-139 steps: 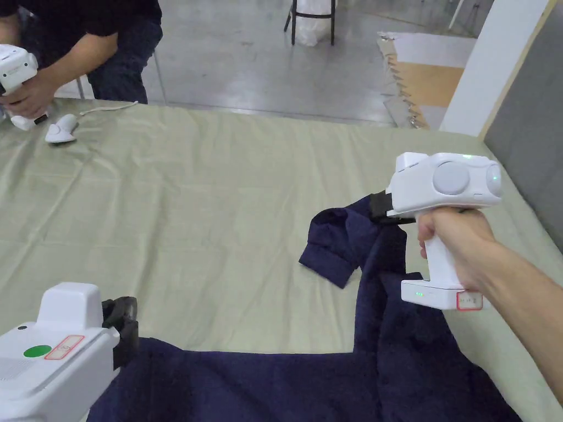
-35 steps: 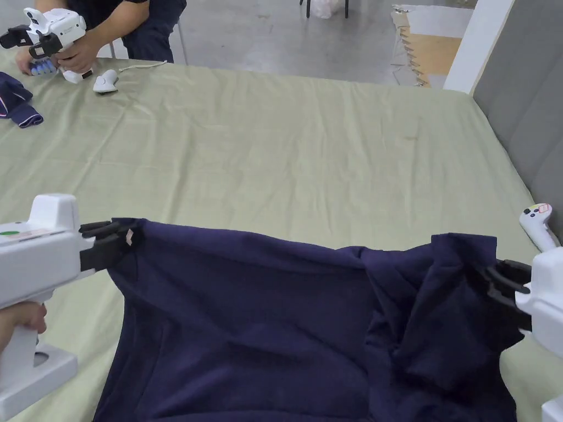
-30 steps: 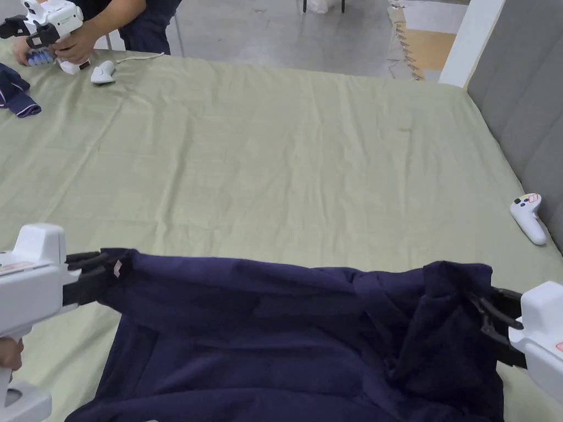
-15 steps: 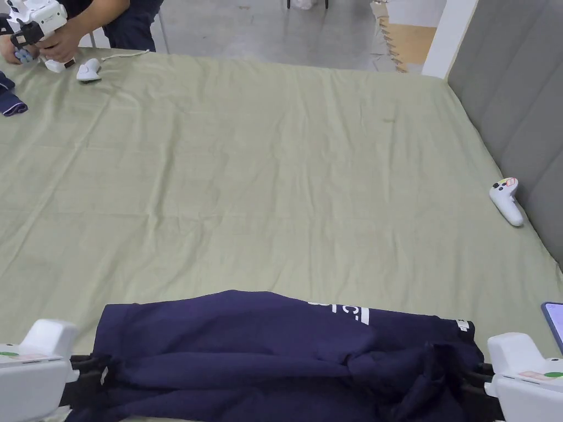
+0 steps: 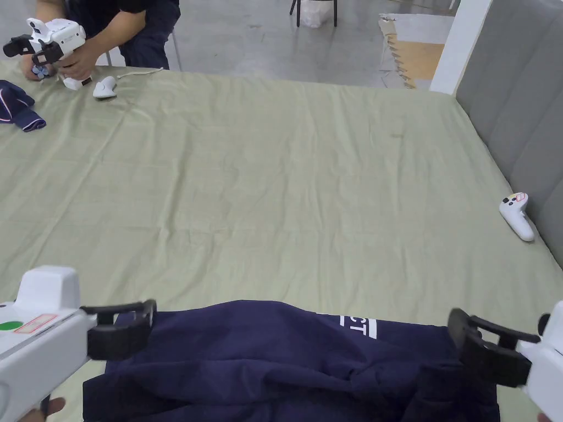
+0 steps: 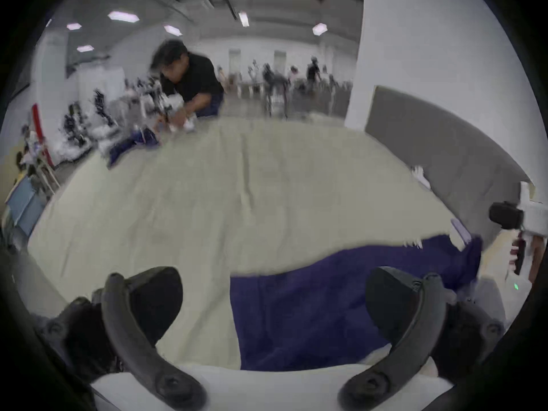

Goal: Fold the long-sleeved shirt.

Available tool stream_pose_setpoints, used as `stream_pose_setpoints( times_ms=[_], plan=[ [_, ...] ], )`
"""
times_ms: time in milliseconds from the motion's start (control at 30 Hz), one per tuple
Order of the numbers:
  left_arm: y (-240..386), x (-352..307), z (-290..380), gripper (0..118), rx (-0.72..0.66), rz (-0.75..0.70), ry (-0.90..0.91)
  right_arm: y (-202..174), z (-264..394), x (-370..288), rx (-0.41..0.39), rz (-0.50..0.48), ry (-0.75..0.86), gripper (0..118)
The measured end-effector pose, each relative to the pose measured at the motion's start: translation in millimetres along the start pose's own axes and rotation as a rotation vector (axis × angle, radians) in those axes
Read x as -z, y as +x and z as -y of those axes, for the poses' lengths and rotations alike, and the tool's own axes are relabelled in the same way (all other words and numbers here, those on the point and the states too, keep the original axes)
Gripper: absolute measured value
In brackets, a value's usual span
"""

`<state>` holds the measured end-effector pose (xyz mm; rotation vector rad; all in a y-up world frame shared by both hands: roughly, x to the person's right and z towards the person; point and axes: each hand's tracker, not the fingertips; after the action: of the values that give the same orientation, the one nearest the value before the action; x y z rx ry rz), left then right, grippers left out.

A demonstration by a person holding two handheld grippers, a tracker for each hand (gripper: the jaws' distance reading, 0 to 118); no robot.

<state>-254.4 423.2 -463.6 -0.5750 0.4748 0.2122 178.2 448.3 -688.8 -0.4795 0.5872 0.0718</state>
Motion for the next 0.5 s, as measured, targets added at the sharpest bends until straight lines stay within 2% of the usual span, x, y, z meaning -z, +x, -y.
stream_pose_setpoints(
  times_ms=[33,67,100,133,167,200,233,267,300,333,400,500],
  plan=[
    [10,3,-4,110,-0.014,-0.036,0.047,-14,-2,3,-0.033,-0.018,0.051,114],
    [16,5,-6,102,-0.020,-0.065,0.081,-26,-3,9,-0.057,-0.031,0.079,113],
    [24,7,-8,85,-0.027,-0.053,0.095,-37,-3,16,-0.070,-0.032,0.097,107],
    [34,8,-13,57,-0.030,-0.041,0.110,-49,-3,19,-0.076,-0.042,0.121,87],
    [38,11,-13,13,-0.027,-0.017,0.116,-59,-1,24,-0.084,-0.069,0.123,34],
    [44,14,-12,7,-0.025,-0.029,0.127,-70,1,30,-0.099,-0.046,0.115,0],
    [50,16,-10,6,-0.038,-0.082,0.136,-81,3,34,-0.110,-0.028,0.128,0],
    [52,19,-8,4,-0.036,-0.055,0.126,-90,7,37,-0.132,-0.016,0.144,0],
    [51,21,-8,4,-0.047,-0.019,0.117,-95,8,41,-0.136,-0.067,0.124,0],
    [51,22,-7,4,-0.082,-0.011,0.107,-102,12,44,-0.105,-0.089,0.099,0],
    [45,22,-3,4,-0.083,-0.021,0.102,-117,18,48,-0.122,-0.084,0.102,0],
    [34,21,0,4,-0.094,-0.024,0.098,-137,25,53,-0.105,-0.162,0.065,0]
  ],
)
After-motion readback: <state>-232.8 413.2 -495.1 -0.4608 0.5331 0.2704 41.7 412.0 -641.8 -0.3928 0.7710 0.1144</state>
